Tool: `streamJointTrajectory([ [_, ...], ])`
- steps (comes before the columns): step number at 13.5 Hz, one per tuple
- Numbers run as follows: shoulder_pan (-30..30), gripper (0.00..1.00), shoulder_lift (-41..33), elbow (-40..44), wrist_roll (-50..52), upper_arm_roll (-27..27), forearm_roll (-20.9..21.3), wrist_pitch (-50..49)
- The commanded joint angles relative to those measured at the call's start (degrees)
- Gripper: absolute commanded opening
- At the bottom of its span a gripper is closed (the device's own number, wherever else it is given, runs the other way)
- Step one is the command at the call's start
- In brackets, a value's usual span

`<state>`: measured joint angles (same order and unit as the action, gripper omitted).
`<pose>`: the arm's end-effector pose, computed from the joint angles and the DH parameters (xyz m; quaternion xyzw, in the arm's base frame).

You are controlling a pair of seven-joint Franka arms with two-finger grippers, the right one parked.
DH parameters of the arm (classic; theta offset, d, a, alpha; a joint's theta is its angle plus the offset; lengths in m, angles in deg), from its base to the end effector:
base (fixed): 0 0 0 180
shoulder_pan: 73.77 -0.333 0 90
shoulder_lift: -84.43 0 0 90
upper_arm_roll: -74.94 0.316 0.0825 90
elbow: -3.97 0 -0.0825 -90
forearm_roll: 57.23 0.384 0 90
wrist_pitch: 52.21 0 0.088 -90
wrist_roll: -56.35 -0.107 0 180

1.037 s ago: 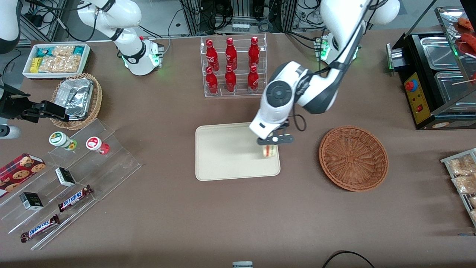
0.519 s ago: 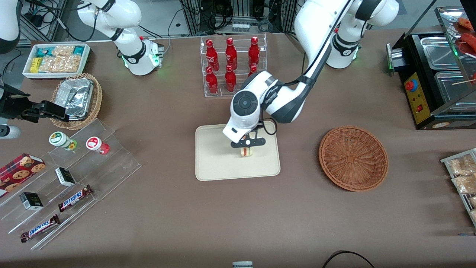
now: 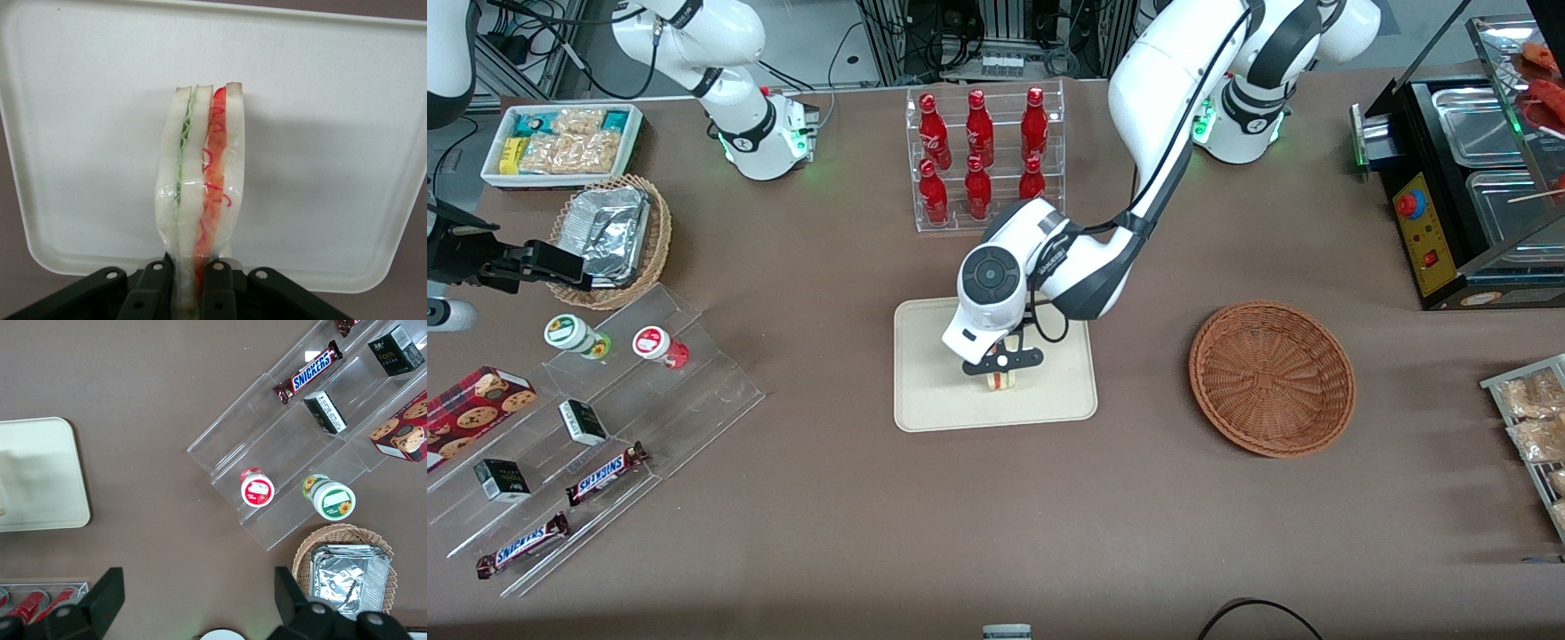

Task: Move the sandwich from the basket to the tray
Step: 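Lower the sandwich onto the tray center and open the left gripper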

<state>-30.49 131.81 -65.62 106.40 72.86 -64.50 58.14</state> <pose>0.5211 -0.5303 0.2702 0.9932 0.0712 -0.0917 0.0058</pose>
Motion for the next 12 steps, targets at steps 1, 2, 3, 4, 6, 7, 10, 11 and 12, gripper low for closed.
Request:
streamJointTrajectory([
  [1,0.76,0.0,2.89,3.94,1.19,0.94,-0.55,-1.36],
  [2,0.76,0.0,3.5,4.9,1.88,0.94,-0.55,-1.45],
  [3,0.76,0.0,3.95,5.52,2.41,0.94,-0.46,-1.53],
  [4,0.76,0.0,4.12,5.52,2.94,1.03,-0.37,-1.45],
  [6,0.76,0.0,4.56,5.61,4.69,1.03,-0.2,-1.27],
  [7,0.76,0.0,4.65,5.53,5.23,1.03,-0.11,-0.23],
  [10,0.84,0.0,5.09,5.52,5.41,1.03,0.41,0.22],
  [11,0.85,0.21,5.09,5.44,5.58,1.03,1.03,0.31],
  [12,0.85,0.58,5.27,5.35,5.58,1.03,1.12,0.49],
])
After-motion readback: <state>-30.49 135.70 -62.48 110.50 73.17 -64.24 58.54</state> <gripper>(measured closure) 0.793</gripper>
